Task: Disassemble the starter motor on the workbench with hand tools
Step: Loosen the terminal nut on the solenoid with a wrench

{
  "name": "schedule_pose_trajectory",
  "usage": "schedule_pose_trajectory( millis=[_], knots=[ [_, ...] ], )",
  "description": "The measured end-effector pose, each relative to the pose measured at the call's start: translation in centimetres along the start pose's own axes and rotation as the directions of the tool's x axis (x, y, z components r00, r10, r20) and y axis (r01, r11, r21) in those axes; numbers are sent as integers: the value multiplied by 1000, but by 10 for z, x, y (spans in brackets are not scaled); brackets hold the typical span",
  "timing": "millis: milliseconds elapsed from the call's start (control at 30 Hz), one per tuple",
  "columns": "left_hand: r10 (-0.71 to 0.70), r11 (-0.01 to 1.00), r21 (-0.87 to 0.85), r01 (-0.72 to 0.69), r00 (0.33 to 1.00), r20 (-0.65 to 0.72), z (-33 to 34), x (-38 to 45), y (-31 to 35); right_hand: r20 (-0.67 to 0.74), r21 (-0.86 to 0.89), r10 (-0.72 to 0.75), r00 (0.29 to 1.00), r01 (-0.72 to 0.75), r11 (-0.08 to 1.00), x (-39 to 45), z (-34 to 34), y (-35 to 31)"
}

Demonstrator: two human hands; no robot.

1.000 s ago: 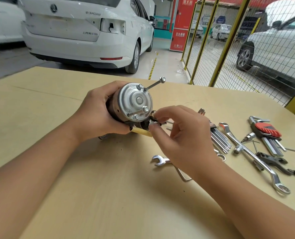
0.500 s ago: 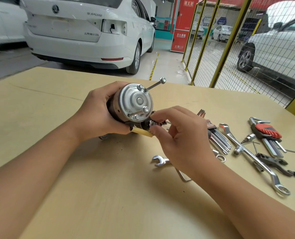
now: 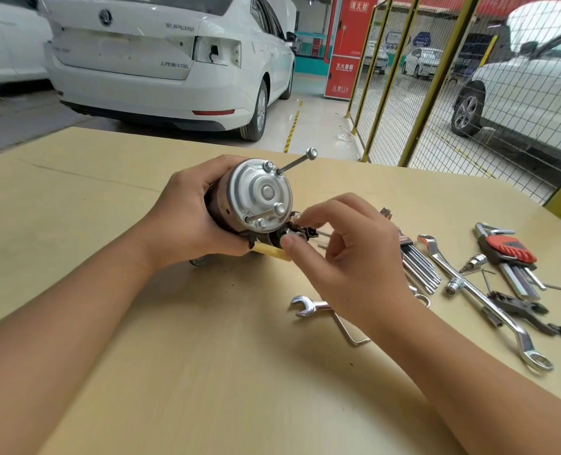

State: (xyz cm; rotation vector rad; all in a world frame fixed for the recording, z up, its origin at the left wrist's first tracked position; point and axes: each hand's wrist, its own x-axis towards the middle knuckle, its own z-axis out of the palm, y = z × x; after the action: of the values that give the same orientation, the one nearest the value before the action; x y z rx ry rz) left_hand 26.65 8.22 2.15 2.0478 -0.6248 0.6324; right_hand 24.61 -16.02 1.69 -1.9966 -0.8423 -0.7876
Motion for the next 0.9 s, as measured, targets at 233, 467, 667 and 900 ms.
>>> schedule_pose_trajectory(
  millis=[233, 467, 667, 900],
  knots=[
    [5, 1000, 7, -5, 1000, 4, -1, 0, 1, 78, 53, -16, 997, 12, 999, -2, -5, 2],
    [-22, 1000, 1, 22, 1000, 2, -1, -1, 6, 111, -4, 29, 993, -29, 1000, 0, -7, 3],
    [-37, 999, 1, 37, 999, 3, 0, -1, 6, 72, -118, 65, 995, -56, 991, 1, -4, -1],
    [-35, 999, 10, 35, 999, 6, -1, -1, 7, 148, 12, 31, 989, -33, 999, -1, -7, -1]
  ],
)
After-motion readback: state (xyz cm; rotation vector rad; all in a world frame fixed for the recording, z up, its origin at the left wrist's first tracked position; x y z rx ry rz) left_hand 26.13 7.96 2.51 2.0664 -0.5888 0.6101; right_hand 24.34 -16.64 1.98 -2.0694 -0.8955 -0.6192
